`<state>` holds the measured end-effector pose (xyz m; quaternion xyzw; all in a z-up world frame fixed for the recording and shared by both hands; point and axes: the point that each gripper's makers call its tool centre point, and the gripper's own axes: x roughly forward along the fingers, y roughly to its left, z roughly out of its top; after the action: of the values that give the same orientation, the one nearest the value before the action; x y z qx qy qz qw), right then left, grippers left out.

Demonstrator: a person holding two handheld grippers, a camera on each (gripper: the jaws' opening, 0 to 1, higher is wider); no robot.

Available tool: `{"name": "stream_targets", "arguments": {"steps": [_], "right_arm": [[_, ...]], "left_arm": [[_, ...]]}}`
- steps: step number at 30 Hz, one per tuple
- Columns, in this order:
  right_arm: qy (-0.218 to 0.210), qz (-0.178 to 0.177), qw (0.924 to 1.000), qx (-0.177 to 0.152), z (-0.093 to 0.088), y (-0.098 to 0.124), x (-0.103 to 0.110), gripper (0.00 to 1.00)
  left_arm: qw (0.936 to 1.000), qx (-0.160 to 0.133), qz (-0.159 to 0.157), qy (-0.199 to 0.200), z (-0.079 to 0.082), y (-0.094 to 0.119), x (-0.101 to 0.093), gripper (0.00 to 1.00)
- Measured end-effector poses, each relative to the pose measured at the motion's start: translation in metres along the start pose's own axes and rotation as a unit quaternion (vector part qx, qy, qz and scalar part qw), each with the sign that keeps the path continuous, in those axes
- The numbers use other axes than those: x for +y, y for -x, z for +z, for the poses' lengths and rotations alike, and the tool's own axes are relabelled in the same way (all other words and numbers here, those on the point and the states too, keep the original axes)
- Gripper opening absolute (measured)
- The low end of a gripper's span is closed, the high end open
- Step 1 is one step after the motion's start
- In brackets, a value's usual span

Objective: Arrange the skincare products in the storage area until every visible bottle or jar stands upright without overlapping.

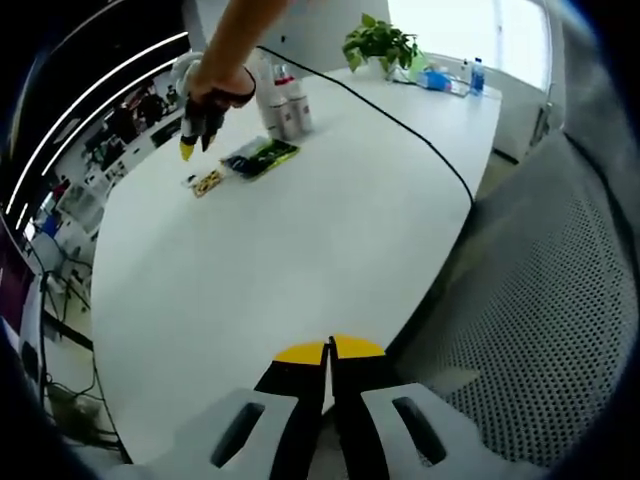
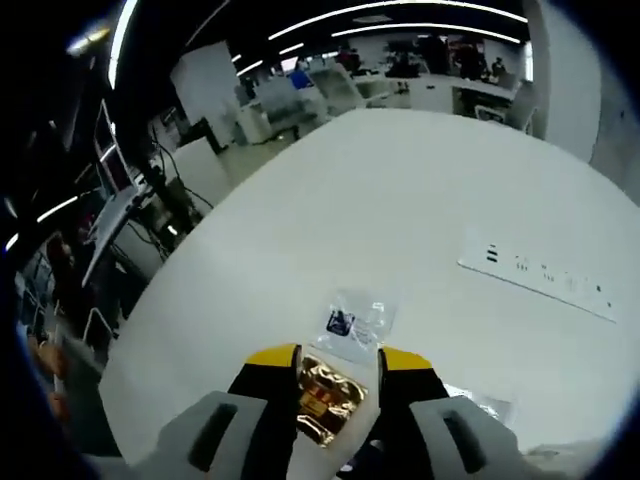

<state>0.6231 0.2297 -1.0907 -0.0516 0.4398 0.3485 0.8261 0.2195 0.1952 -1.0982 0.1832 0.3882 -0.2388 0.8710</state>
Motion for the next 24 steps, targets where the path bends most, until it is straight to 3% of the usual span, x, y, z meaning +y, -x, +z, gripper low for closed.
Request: {"name": "stream_targets", "arguments": {"steps": [6, 11, 17, 22, 24], "right_arm": [[-0.02, -0.008, 0.9997, 0.013, 0.01, -0.022, 0.001, 0.43], [-0.007, -0.024, 0.9981, 0.056, -0.003, -0.038, -0.003, 0.54], [0.026, -0.068, 0.9946, 0.074, -0.004, -0.048, -0.017, 0.56], [0.035, -0.074, 0.993, 0.086, -0.01, -0.056, -0.012, 0.55], [0.054, -0.092, 0.99, 0.092, -0.012, -0.055, -0.016, 0.53]], "left_arm": [[1.0, 0.003, -0.001, 0.002, -0.001, 0.0, 0.0, 0.0], [0.9999, 0.009, -0.002, 0.005, -0.004, -0.001, 0.0, 0.0], [0.9999, 0.014, -0.001, 0.009, -0.007, -0.002, 0.001, 0.0], [0.9997, 0.019, 0.002, 0.012, -0.01, -0.002, 0.003, 0.0], [0.9997, 0.02, 0.001, 0.013, -0.01, -0.002, 0.003, 0.0]]}}
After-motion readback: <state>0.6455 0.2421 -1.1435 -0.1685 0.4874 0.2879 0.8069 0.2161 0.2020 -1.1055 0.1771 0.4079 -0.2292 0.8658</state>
